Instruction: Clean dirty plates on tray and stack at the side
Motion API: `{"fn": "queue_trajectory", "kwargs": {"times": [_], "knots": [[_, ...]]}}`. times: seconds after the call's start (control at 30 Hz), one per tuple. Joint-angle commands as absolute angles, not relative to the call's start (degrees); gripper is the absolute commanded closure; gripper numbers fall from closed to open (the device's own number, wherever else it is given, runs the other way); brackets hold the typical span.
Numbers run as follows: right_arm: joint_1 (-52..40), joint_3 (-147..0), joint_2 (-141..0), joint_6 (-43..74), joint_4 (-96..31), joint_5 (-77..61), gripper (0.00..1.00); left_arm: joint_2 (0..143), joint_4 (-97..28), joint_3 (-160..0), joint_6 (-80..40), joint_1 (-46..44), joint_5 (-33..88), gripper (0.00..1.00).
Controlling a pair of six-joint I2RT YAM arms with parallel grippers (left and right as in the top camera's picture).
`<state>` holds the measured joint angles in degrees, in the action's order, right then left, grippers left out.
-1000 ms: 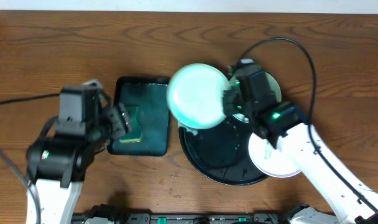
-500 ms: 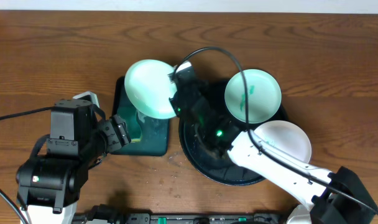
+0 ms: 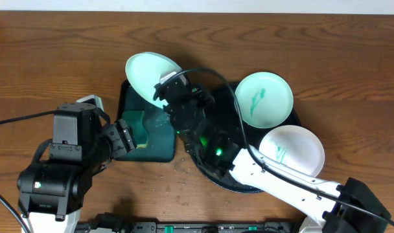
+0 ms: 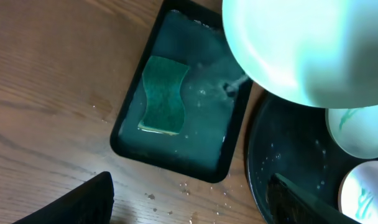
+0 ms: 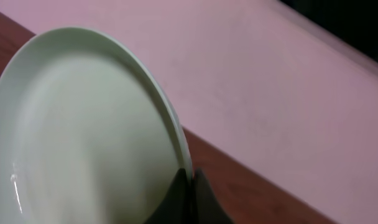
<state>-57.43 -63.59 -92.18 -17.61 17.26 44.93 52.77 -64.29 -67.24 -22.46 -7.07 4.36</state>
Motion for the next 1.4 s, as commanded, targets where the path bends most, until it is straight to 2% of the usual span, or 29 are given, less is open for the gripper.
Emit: {"fn": "queue_trajectory", "kwargs": {"times": [0.0, 0.4, 1.37], "knots": [[-58.9, -64.4, -91.0, -24.1, 19.7, 49.7, 0.99, 52.8, -64.5, -67.5, -22.5, -6.9, 4.5, 0.21], [-62.2, -64.4, -91.0, -37.0, 27.7, 51.2, 0.99, 52.8, -64.5, -67.5, -22.5, -6.9, 4.5, 0.21], [-62.3, -64.4, -91.0, -38.5, 28.1, 51.2, 0.99, 52.8, -64.5, -67.5, -22.5, -6.9, 4.5, 0.2]]}}
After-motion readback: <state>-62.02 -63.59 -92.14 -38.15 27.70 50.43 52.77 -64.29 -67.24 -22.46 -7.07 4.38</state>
